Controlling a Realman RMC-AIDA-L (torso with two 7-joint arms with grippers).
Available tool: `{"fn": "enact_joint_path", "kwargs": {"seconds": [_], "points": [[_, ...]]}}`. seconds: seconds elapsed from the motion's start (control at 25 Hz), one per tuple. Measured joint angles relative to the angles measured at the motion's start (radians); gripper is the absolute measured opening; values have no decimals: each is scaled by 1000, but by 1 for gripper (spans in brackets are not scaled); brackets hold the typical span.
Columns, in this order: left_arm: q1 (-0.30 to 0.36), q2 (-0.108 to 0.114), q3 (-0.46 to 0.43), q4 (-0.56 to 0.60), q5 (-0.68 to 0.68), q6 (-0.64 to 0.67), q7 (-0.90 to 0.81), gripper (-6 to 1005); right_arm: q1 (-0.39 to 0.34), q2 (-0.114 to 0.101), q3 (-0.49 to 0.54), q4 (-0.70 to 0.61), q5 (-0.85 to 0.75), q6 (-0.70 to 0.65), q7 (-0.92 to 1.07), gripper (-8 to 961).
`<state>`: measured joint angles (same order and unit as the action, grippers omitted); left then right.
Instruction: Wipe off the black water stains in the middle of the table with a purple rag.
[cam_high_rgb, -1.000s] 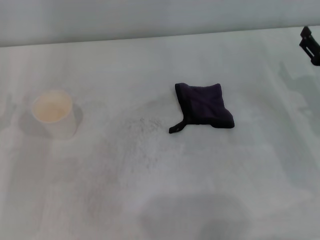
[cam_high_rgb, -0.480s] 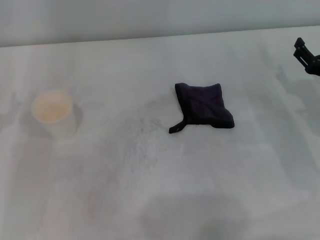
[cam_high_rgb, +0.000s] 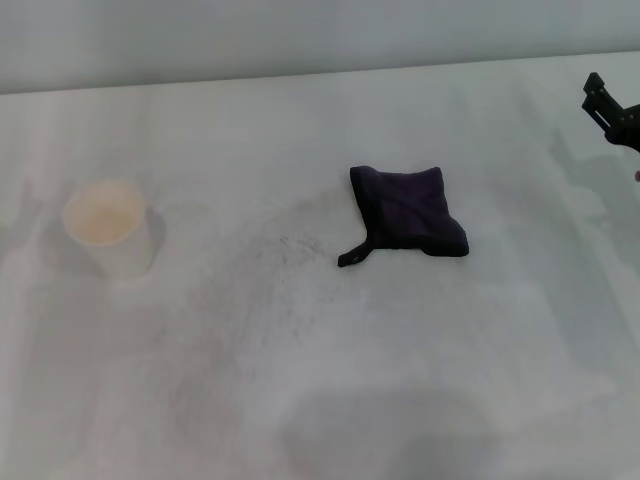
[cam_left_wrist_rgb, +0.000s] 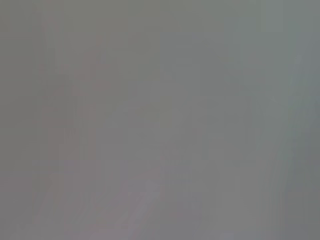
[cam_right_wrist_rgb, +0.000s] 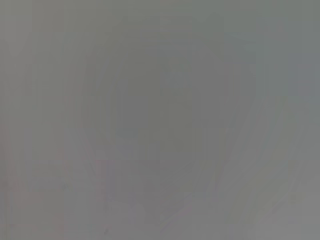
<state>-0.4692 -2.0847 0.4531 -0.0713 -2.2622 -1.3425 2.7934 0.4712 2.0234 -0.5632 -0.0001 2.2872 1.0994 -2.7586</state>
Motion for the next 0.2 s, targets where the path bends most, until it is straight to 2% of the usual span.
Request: {"fn": "enact_joint_path", "kwargs": {"seconds": [0.2], "points": [[-8,0,0,2,-1,6,0,891,7,0,3,0,0,-1,1,870]]}}
